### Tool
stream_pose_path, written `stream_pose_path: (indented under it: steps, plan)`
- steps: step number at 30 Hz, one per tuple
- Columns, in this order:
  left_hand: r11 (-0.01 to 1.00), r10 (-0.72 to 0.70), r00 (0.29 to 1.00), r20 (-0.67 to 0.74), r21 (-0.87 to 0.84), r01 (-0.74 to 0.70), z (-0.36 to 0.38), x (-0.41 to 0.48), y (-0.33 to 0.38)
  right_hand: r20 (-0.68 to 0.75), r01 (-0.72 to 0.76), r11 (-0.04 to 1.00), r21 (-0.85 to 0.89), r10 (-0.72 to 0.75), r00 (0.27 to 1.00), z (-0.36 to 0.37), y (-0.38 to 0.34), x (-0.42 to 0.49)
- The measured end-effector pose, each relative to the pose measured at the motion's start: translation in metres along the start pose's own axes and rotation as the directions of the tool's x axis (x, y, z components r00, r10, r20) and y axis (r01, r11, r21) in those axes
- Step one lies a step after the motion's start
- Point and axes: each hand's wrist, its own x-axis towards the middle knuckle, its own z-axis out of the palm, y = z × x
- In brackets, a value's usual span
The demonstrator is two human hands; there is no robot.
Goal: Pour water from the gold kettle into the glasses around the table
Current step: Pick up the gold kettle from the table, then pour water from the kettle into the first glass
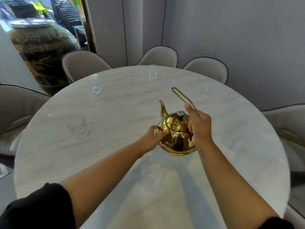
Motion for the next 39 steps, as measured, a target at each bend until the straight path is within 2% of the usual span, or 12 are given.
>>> stream_pose_path:
  steps: [3,5,8,13,18,26,39]
  plan:
    - [0.987,0.134,0.991,0.005,0.093,-0.133,0.021,-0.04,-0.003,-0.016,0.013,1.0,0.023,-0.013,1.0,-0.029,-0.015,-0.037]
    - [0.948,0.241,0.971,-0.001,0.213,-0.235,0.034,-0.058,-0.009,-0.023,0.006,1.0,0.02,-0.005,1.0,-0.046,-0.023,-0.059]
    - [0.853,0.392,0.919,0.039,0.359,-0.379,0.052,-0.081,-0.018,-0.02,-0.028,1.0,0.005,0.028,0.999,-0.07,-0.029,-0.087]
    - [0.643,0.519,0.841,0.155,0.577,-0.503,0.082,-0.103,-0.039,0.074,-0.073,0.997,-0.014,0.073,0.995,-0.104,-0.033,-0.114]
    - [0.565,0.525,0.821,0.223,0.63,-0.533,0.11,-0.114,-0.058,0.178,-0.09,0.992,-0.091,0.105,0.978,-0.125,-0.032,-0.12]
    - [0.615,0.457,0.866,0.205,0.63,-0.474,0.129,-0.125,-0.076,0.334,-0.071,0.974,-0.216,0.142,0.932,-0.133,-0.022,-0.121]
    - [0.634,0.374,0.898,0.233,0.642,-0.431,0.124,-0.135,-0.095,0.429,-0.042,0.923,-0.383,0.218,0.877,-0.113,-0.019,-0.122]
